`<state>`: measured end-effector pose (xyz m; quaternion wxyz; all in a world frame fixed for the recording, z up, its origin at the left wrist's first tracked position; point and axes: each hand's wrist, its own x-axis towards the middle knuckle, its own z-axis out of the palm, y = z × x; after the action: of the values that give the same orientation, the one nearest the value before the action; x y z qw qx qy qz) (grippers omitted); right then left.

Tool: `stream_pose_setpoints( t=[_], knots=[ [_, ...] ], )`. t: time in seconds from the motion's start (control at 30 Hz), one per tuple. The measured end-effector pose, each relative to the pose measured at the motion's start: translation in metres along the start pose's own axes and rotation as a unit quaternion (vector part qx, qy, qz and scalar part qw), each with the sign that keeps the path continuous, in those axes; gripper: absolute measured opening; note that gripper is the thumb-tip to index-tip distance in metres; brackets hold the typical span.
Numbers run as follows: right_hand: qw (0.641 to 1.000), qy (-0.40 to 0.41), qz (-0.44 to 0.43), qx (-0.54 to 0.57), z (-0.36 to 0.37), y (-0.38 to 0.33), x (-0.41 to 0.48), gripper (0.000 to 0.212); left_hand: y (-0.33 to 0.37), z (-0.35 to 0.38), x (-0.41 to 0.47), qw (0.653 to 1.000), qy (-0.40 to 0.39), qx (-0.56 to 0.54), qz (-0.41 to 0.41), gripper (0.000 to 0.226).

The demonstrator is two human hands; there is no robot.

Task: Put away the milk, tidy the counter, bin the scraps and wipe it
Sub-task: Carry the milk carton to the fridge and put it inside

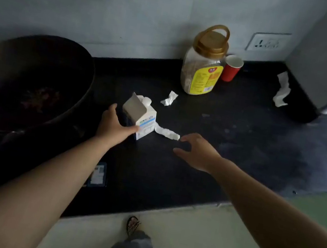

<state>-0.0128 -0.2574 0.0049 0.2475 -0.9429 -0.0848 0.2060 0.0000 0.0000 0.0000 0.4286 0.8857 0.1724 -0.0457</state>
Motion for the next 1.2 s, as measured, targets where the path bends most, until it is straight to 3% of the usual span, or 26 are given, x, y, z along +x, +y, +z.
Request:
stream_pose_setpoints(
  t=[0.17,0.37,0.47,0.77,1.0,1.2],
  knots=[
    [0.999,0.011,-0.028,0.010,0.006,-0.004,0.044,0.047,-0.002,0.009,0.013,0.995,-0.049,-0.022,0.088,0.094],
    [0.996,-0.014,-0.085,-0.006,0.026,0.001,0.083,0.055,-0.005,0.020,0.014,0.996,-0.004,-0.075,0.051,0.085],
    [0.986,-0.029,-0.144,-0.075,0.034,0.012,0.092,0.056,-0.003,0.023,0.009,0.996,0.012,-0.082,0.036,0.086],
    [0.954,-0.074,-0.254,-0.140,0.038,0.053,0.072,0.057,0.011,0.036,-0.055,0.982,0.150,-0.103,-0.053,0.084],
    [0.937,-0.069,-0.309,-0.146,0.037,0.074,0.061,0.052,0.016,0.080,-0.125,0.930,0.273,-0.209,-0.127,0.086],
    [0.928,-0.074,-0.325,-0.165,0.023,0.059,0.057,0.054,0.032,0.096,-0.167,0.912,0.319,-0.230,-0.118,0.079]
  ],
)
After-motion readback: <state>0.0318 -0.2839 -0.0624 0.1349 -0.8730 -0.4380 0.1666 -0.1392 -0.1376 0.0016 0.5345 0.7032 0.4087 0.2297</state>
